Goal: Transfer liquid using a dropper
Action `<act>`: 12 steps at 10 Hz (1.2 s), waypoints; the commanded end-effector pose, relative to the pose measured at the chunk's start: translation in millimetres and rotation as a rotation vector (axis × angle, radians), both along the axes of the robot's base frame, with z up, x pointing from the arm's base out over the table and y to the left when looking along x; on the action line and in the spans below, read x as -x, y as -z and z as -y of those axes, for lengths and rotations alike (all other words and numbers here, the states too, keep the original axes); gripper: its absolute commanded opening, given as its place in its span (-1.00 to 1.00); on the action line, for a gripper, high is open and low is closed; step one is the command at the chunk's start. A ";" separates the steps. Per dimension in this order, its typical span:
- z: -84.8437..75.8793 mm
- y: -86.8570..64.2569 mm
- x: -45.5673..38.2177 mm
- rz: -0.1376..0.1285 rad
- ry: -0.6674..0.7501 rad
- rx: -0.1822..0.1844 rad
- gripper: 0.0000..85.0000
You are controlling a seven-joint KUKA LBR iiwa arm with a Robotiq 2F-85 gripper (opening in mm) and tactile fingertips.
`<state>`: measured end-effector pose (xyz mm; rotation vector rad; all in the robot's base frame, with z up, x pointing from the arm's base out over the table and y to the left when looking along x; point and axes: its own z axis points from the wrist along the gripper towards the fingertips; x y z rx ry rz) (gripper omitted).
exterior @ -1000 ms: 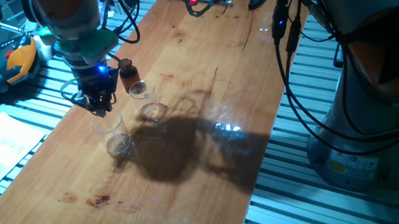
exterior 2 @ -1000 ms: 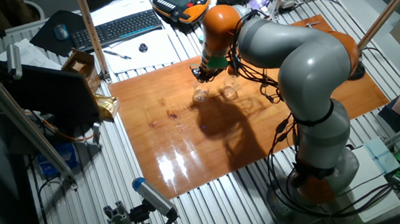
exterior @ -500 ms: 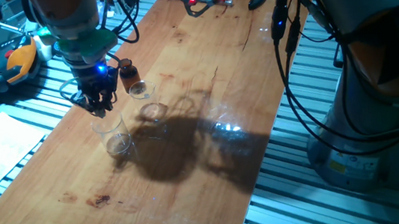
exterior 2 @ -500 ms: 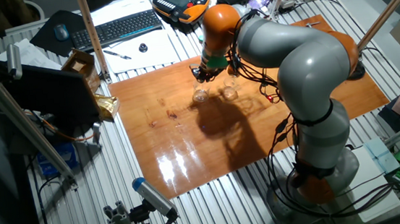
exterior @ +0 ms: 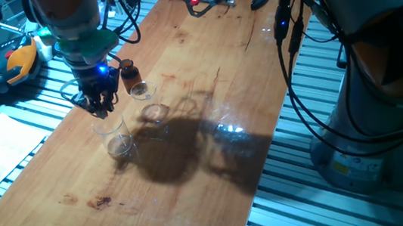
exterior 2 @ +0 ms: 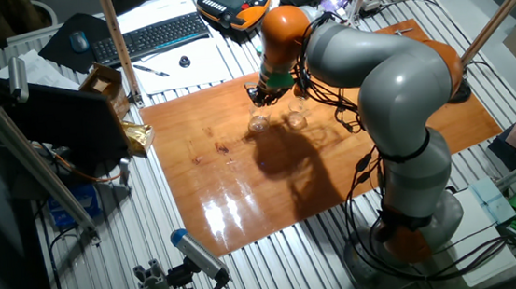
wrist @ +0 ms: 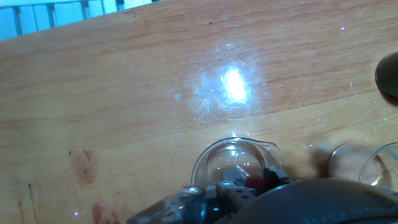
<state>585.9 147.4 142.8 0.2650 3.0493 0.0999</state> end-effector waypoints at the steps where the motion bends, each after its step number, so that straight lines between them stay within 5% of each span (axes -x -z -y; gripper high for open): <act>1: 0.0 0.0 -0.1 0.000 -0.003 0.000 -0.65; 4: 0.0 -4.0 0.5 -0.004 -0.006 -0.001 -0.91; 9: 0.6 -13.7 1.4 -0.021 -0.007 -0.001 -0.98; 12: 8.8 -46.9 1.0 -0.078 0.003 -0.008 -0.98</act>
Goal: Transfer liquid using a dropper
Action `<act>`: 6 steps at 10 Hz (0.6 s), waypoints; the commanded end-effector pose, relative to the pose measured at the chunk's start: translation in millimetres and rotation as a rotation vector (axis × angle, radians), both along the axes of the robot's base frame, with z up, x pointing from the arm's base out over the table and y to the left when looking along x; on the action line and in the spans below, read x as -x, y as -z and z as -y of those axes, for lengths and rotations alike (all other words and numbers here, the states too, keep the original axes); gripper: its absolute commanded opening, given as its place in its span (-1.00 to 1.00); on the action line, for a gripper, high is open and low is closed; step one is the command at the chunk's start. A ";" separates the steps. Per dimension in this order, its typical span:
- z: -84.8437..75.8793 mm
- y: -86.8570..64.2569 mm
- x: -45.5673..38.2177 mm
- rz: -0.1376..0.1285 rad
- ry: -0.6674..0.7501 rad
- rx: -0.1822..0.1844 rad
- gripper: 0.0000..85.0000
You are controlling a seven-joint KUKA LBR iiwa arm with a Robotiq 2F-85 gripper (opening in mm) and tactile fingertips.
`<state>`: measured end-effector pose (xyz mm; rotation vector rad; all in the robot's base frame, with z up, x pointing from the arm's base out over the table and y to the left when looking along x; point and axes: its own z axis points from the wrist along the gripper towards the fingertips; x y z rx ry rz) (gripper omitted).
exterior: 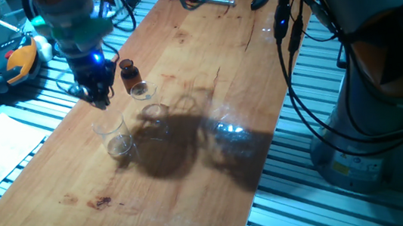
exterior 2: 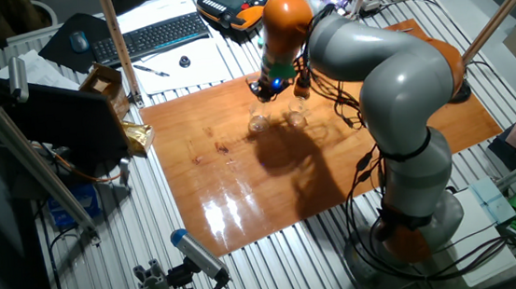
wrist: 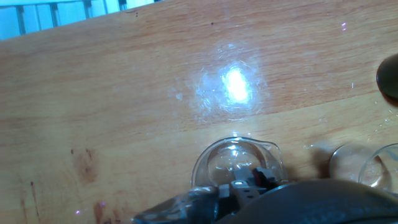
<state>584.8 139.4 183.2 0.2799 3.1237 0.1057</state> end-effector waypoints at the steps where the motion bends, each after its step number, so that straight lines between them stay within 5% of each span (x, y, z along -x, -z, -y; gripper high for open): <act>1: 5.5 -17.9 -1.1 -0.021 -0.004 0.004 -0.98; 6: 29.6 -63.7 0.3 -0.093 -0.011 -0.014 -0.98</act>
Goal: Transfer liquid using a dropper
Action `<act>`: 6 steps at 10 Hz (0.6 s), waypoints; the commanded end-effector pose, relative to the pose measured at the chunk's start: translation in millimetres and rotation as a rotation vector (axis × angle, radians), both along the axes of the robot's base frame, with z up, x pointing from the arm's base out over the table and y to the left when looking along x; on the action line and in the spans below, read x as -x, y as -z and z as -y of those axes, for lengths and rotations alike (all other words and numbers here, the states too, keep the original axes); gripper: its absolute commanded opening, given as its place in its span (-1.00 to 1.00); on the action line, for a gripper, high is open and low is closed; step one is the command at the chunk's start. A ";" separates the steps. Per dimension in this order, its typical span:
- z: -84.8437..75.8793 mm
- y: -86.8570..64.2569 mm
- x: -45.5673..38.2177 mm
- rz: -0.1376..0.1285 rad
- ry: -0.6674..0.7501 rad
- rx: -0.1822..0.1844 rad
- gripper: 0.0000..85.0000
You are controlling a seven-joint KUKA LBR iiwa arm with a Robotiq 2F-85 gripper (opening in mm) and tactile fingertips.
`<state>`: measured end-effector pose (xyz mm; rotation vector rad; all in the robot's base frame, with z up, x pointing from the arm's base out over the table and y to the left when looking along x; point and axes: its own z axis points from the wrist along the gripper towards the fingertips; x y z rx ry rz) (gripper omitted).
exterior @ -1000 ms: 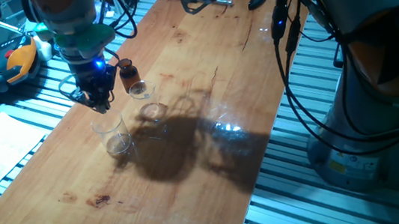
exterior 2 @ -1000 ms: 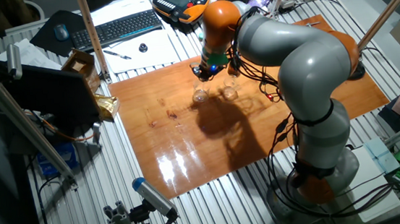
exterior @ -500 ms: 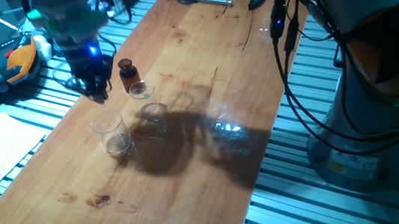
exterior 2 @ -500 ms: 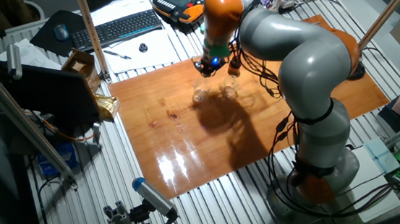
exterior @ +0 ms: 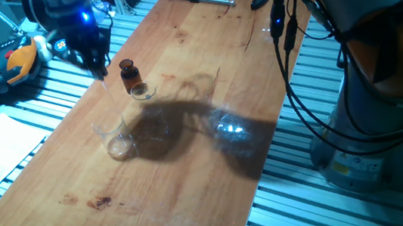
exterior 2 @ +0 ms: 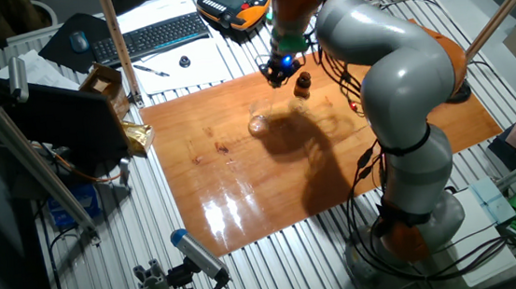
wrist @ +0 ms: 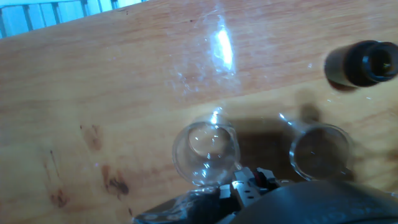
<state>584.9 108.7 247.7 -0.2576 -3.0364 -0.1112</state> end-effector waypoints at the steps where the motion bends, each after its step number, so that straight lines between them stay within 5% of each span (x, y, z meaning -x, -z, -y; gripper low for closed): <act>1: 5.0 -6.0 -0.4 -0.008 -0.011 0.008 -0.98; 4: 30.6 -9.1 -6.5 -0.013 -0.124 0.121 -0.98; 6: 45.3 4.9 -9.2 -0.013 -0.167 0.120 -0.98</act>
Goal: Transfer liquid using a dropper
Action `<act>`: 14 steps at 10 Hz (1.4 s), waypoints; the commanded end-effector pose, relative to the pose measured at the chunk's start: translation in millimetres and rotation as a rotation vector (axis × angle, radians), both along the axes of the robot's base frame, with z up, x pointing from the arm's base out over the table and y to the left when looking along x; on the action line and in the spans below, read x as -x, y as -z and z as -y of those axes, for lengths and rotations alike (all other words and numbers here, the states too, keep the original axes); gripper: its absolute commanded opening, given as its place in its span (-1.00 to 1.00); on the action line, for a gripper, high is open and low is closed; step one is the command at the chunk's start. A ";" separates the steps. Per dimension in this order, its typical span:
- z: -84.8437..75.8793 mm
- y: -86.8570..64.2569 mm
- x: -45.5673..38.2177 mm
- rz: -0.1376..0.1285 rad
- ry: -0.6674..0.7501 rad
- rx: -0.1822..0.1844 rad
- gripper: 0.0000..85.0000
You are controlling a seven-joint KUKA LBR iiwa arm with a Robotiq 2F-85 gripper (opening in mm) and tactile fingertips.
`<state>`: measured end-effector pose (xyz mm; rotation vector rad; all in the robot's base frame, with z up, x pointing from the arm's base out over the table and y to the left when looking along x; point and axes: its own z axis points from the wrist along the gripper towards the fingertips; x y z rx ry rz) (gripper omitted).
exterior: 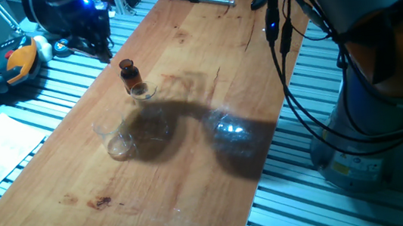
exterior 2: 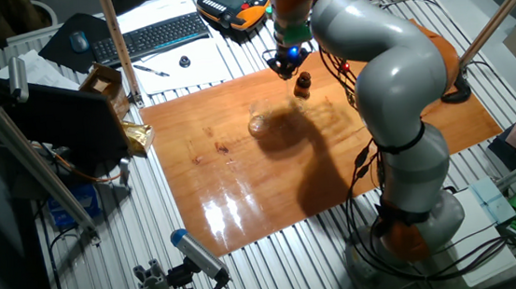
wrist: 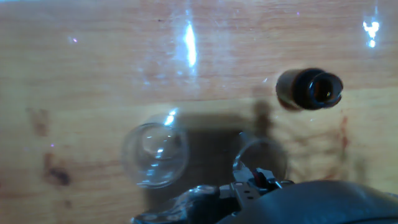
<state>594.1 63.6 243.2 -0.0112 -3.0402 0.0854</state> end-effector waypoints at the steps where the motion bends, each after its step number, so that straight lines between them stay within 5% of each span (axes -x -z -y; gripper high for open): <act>1: 4.4 6.3 0.6 0.000 -0.020 0.013 -0.98; 3: 5.9 19.8 6.4 0.018 -0.040 0.050 -0.98; 11: 8.5 79.2 6.4 0.078 -0.058 -0.025 -0.87; 14: 9.0 90.4 12.7 0.102 -0.050 -0.023 -0.64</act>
